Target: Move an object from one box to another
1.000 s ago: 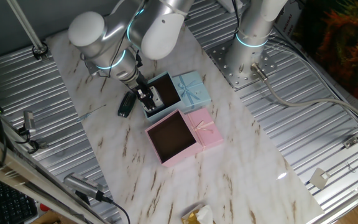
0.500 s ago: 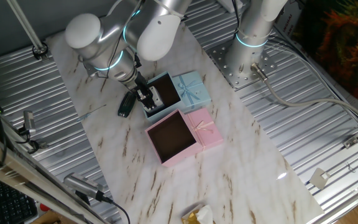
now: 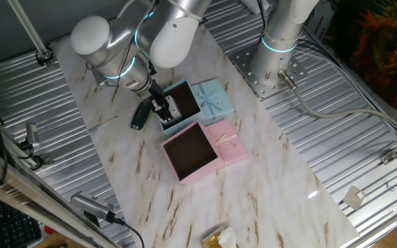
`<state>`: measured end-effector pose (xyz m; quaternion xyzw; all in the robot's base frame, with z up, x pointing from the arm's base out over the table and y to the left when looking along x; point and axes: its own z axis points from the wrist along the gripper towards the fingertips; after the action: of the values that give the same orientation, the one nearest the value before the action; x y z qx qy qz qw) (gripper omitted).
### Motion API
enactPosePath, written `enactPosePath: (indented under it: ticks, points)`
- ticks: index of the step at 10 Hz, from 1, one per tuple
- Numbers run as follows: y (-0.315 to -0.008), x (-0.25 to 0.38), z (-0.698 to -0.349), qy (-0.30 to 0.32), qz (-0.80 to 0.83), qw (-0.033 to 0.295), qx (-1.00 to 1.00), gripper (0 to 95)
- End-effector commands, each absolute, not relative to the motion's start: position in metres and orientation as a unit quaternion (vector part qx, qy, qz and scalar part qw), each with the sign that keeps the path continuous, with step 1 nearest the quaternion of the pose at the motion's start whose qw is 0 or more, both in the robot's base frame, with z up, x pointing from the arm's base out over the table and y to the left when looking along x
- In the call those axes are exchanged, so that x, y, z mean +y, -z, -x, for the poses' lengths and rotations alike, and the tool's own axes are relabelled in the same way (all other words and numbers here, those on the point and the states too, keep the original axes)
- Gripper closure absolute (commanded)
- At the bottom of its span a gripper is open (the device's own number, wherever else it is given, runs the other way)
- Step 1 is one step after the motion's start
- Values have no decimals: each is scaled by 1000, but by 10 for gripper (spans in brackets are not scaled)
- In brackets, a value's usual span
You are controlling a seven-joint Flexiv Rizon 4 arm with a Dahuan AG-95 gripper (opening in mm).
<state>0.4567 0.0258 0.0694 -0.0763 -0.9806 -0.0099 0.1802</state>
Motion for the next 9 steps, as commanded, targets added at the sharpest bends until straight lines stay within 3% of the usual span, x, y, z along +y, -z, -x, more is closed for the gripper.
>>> enactPosePath:
  ticks: [1, 9]
  points:
    - [-70, 26, -456, 9, 78, 182, -980, 950]
    - [-72, 29, -453, 10, 80, 177, -981, 950]
